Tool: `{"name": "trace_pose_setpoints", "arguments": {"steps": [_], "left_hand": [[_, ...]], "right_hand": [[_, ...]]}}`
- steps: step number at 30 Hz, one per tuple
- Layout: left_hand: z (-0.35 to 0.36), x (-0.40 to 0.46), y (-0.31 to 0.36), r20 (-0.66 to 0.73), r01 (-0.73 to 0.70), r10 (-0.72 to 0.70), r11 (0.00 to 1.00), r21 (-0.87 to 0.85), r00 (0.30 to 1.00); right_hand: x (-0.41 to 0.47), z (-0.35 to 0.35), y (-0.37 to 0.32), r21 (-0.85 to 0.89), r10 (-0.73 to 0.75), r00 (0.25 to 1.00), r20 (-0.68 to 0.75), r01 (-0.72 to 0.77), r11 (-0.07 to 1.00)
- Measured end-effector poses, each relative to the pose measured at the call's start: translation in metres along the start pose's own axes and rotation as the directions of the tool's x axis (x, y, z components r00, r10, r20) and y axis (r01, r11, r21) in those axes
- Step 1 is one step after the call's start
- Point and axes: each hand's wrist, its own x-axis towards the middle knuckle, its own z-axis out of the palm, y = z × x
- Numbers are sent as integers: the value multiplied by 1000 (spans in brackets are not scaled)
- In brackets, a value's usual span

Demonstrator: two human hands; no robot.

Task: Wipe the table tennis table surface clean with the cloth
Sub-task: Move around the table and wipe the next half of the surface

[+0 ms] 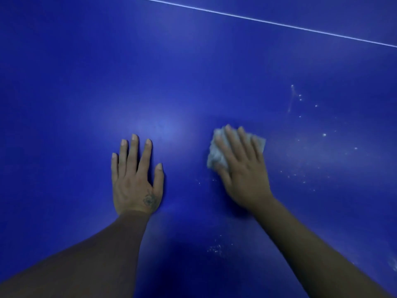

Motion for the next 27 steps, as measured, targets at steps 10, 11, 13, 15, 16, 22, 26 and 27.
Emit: {"name": "trace_pose_setpoints", "arguments": {"steps": [10,11,13,15,16,22,26,27], "left_hand": [[0,1,0,11,-1,1,1000,-4,1000],[0,1,0,15,-1,1,1000,-4,1000],[0,1,-1,22,1,-1,1000,5,1000],[1,1,-2,23,-1,0,1000,11,1000],[1,1,-2,22,-2,2,1000,11,1000],[2,0,-3,20,-6,6,1000,6,1000],[4,0,-4,-4,-8,8,1000,0,1000],[4,0,-4,-8,-8,8,1000,1,1000]], "right_hand": [[33,-3,25,-86,152,987,-60,-157,984],[23,-1,15,-73,119,992,-46,-122,990],[-2,4,-5,-35,47,999,-8,-47,998],[-20,5,-14,-24,-16,1000,21,17,1000],[-19,4,-13,-31,-46,999,21,46,998],[69,3,9,-107,46,997,-58,-52,993],[44,14,-29,-77,-135,990,33,137,988],[27,15,-41,-56,-207,975,85,212,976]]}}
